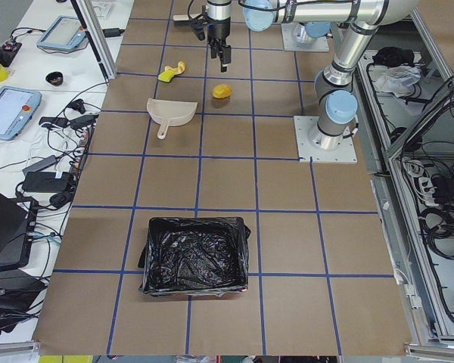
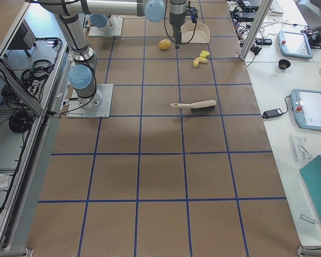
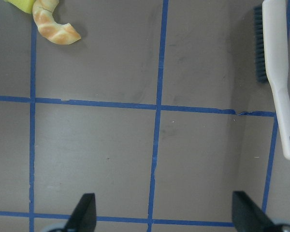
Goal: Sweep and dump trash into bin
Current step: 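Move the left gripper to the dustpan handle while the right approaches the brush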
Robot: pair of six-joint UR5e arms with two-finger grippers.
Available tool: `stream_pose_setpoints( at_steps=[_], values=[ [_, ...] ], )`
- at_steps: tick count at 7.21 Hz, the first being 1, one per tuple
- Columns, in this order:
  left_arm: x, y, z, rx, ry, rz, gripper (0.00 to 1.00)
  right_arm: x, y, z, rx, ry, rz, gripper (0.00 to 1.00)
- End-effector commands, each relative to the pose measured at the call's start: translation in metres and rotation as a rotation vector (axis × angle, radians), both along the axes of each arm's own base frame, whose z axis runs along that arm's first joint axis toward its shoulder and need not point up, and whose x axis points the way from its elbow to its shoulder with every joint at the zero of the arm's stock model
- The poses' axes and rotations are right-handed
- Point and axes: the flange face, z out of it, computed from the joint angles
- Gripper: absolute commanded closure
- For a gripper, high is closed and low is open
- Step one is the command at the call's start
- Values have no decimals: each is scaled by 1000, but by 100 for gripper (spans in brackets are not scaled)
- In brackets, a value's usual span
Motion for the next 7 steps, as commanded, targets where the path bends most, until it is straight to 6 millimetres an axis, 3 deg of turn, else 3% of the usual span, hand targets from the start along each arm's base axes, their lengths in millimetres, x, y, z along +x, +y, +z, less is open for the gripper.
stream_pose_setpoints(
  at_steps=[1,3,4,6,7],
  values=[
    [9,-24,-16,-44,-5,67,0,-1,2,-3,28,14,0,0],
    [21,-57,-46,-63,10,318,0,-14,0,-8,52,13,-8,0],
    [27,-72,-58,-95,22,377,0,-36,-6,-12,70,14,46,0],
    [39,-104,-73,-97,24,514,2,-115,-20,-29,101,-11,42,0],
    [41,-125,-78,-129,31,597,10,-135,-20,-35,113,-17,57,0]
  ],
)
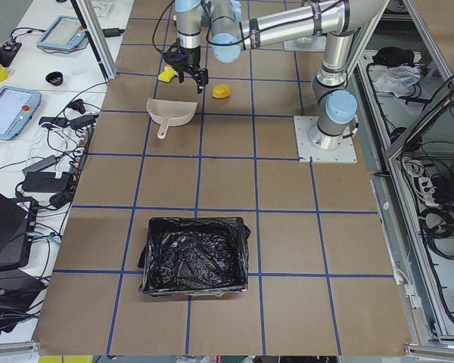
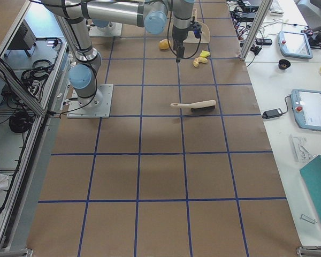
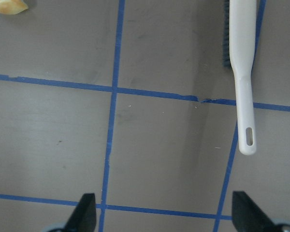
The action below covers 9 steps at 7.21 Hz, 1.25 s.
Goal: Sweep and dump trash into bin
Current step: 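Move the left gripper to the dustpan handle while the right approaches the brush, then grasp the dustpan handle with the left gripper while the right gripper grasps the brush handle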
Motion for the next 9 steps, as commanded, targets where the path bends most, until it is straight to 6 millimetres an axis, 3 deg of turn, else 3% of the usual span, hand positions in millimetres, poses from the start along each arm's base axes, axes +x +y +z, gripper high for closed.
stream_pose_setpoints(
  at_steps=[1,4,5,6,8,9],
  values=[
    [6,-41,-20,-59,4,116,16,-37,0,-22,38,-17,17,0],
    [32,-76,-61,-74,8,204,20,-48,-3,-87,48,-21,3,0],
    [39,-87,-70,-68,11,226,20,-50,-1,-97,48,-20,23,0],
    [51,-93,-89,-40,9,230,7,-63,-1,-103,56,-28,46,0],
    [57,-108,-110,-111,6,334,25,-87,-6,-132,89,-48,5,4],
    [57,-111,-118,-110,10,344,24,-89,-10,-136,62,-31,9,4]
  ],
)
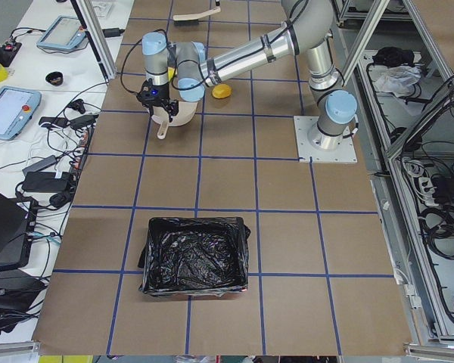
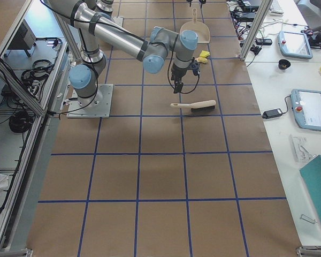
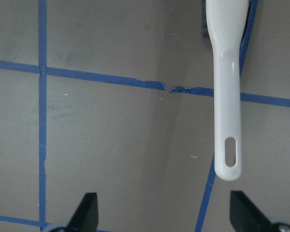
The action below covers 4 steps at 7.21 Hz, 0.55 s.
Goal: Sweep and dump trash into bin
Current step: 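Grasp the dustpan handle with the left gripper while the right gripper grasps the brush handle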
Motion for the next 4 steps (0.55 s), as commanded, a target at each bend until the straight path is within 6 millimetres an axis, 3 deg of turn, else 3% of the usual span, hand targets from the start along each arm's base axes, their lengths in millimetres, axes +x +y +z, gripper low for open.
stream_pose_setpoints(
  at_steps=[1,3,4],
  values=[
    [2,-10,-14,-50,7,93,24,-6,-4,-17,-25,7,30,5],
    [2,-11,-16,-57,15,132,24,-13,-21,-51,-32,8,46,1],
    [1,-11,-19,-56,24,146,24,-16,-30,-55,-68,23,40,0]
  ],
)
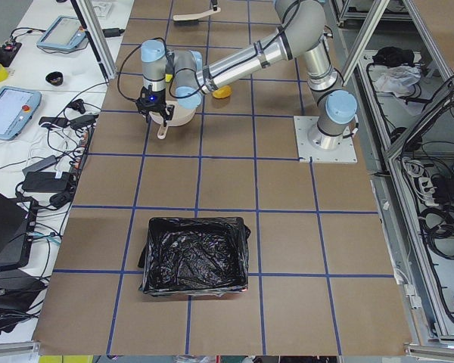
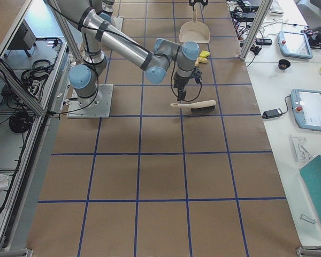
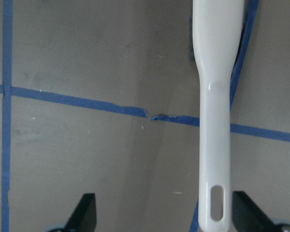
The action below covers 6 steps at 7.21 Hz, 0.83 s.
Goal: Sweep and dump trash into bin
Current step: 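Grasp the dustpan handle with the left gripper while the right gripper grasps the brush handle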
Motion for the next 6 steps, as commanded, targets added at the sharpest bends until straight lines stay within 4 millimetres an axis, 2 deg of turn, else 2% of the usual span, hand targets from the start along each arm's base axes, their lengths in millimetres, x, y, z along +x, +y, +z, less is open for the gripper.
stream_pose_setpoints(
  at_steps=[1,3,4,5,6],
  values=[
    [-5,-1,-9,1,26,31,24,-5,-13,-12,-47,21,6,0],
    [-12,1,-13,2,34,65,24,-7,-15,-14,-50,26,16,0],
    [-13,2,-15,6,34,65,24,-14,-14,-14,-54,29,31,0],
    [-14,10,-29,36,29,69,25,-34,-11,-18,-47,24,10,1],
    [-15,15,-37,33,25,75,25,-37,-4,-26,-33,11,-2,5]
  ],
)
